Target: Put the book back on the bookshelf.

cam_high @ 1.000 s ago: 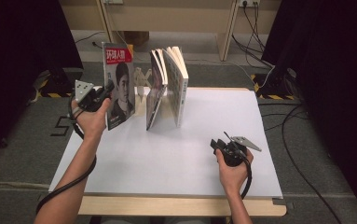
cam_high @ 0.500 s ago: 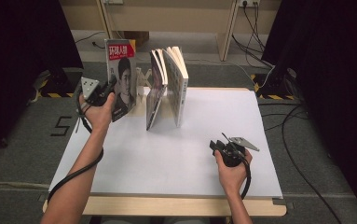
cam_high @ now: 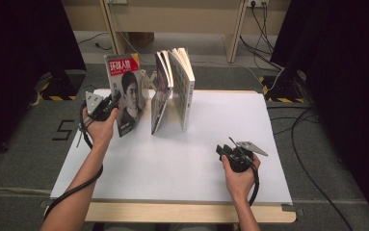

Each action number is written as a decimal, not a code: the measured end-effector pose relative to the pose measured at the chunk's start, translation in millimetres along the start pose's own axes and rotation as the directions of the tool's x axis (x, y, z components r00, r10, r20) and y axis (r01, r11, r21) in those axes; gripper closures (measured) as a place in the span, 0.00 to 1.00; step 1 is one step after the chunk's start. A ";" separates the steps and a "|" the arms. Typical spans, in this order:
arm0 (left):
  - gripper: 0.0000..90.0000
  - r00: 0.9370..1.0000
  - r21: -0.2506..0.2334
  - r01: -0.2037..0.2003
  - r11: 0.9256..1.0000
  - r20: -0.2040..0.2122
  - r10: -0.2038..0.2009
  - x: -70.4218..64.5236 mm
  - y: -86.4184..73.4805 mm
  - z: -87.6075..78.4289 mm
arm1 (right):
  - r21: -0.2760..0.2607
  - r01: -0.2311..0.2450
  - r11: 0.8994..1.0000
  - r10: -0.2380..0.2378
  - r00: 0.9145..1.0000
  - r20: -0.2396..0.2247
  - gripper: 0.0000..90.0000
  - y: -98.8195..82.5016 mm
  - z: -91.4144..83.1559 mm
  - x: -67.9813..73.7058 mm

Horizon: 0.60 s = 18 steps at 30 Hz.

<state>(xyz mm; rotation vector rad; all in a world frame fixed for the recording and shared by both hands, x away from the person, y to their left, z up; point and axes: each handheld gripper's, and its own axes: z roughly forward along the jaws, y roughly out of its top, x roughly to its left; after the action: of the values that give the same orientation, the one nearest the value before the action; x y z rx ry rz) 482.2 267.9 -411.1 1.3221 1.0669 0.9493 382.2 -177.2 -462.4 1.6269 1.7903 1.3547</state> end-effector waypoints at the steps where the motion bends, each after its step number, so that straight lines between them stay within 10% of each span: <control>1: 0.90 1.000 0.012 0.002 1.000 0.007 -0.002 -0.3 -4.9 -1.8 | 0.003 -0.009 1.000 0.009 1.000 -0.002 0.72 -0.2 -0.3 0.3; 13: 0.79 0.996 0.080 0.074 0.994 0.034 -0.076 6.0 -11.4 -10.2 | 0.022 -0.010 1.000 0.010 1.000 -0.004 0.71 -2.4 3.2 0.3; 18: 0.73 0.977 0.101 0.203 0.974 0.040 -0.208 14.4 -4.5 -4.6 | 0.031 -0.020 0.999 0.021 1.000 -0.009 0.71 -3.6 5.1 -0.6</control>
<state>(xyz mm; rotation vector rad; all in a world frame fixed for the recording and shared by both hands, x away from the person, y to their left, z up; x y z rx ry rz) 481.4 282.8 -416.3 1.2784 1.1979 0.7142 384.4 -175.2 -468.0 1.6617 1.8129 1.3524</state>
